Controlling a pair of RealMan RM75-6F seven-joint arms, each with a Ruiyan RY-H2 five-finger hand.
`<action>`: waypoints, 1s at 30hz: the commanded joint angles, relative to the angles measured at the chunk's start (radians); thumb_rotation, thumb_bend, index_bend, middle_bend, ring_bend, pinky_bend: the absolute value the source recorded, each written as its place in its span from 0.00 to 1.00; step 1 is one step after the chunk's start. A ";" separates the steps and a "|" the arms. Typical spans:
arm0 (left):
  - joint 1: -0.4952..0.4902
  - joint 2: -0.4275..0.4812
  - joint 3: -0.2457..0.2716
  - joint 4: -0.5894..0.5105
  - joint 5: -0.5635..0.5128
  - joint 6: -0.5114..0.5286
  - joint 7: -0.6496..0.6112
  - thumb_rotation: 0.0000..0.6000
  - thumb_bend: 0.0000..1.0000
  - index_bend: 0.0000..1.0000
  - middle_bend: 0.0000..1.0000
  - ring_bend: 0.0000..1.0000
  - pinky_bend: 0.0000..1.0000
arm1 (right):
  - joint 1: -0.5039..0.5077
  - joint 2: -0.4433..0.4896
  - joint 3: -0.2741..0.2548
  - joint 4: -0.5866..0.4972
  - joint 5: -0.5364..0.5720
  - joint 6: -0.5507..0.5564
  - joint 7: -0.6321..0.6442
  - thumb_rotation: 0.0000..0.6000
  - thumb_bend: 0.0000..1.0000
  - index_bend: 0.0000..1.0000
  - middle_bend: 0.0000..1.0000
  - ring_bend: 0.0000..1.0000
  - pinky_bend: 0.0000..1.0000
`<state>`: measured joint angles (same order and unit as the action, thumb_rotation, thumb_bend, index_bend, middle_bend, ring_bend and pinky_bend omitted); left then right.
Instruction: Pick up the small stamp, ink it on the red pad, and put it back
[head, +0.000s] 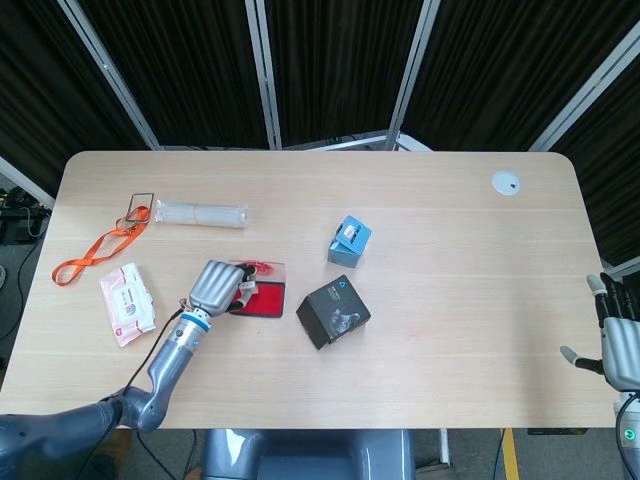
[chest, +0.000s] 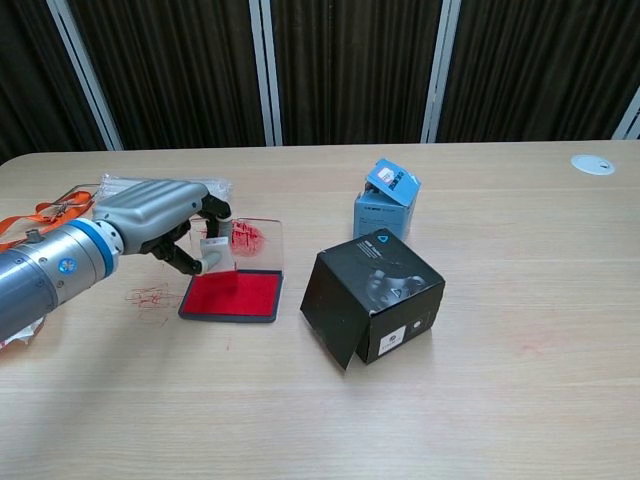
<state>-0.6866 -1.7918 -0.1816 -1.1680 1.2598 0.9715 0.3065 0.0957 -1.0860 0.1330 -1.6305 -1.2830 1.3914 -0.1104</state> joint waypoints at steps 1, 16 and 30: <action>-0.009 -0.019 0.006 0.023 -0.002 -0.005 0.006 1.00 0.41 0.51 0.53 0.89 0.96 | 0.001 -0.001 0.001 0.003 0.004 -0.003 0.001 1.00 0.00 0.00 0.00 0.00 0.00; -0.018 -0.066 0.024 0.089 -0.011 -0.021 -0.001 1.00 0.42 0.51 0.53 0.89 0.96 | 0.003 0.000 0.003 0.013 0.015 -0.013 0.012 1.00 0.00 0.00 0.00 0.00 0.00; -0.015 -0.102 0.032 0.126 -0.006 -0.013 -0.008 1.00 0.42 0.52 0.54 0.89 0.95 | 0.003 0.004 0.003 0.011 0.014 -0.013 0.021 1.00 0.00 0.00 0.00 0.00 0.00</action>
<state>-0.7018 -1.8941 -0.1491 -1.0410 1.2526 0.9578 0.2985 0.0988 -1.0824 0.1358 -1.6195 -1.2689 1.3780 -0.0893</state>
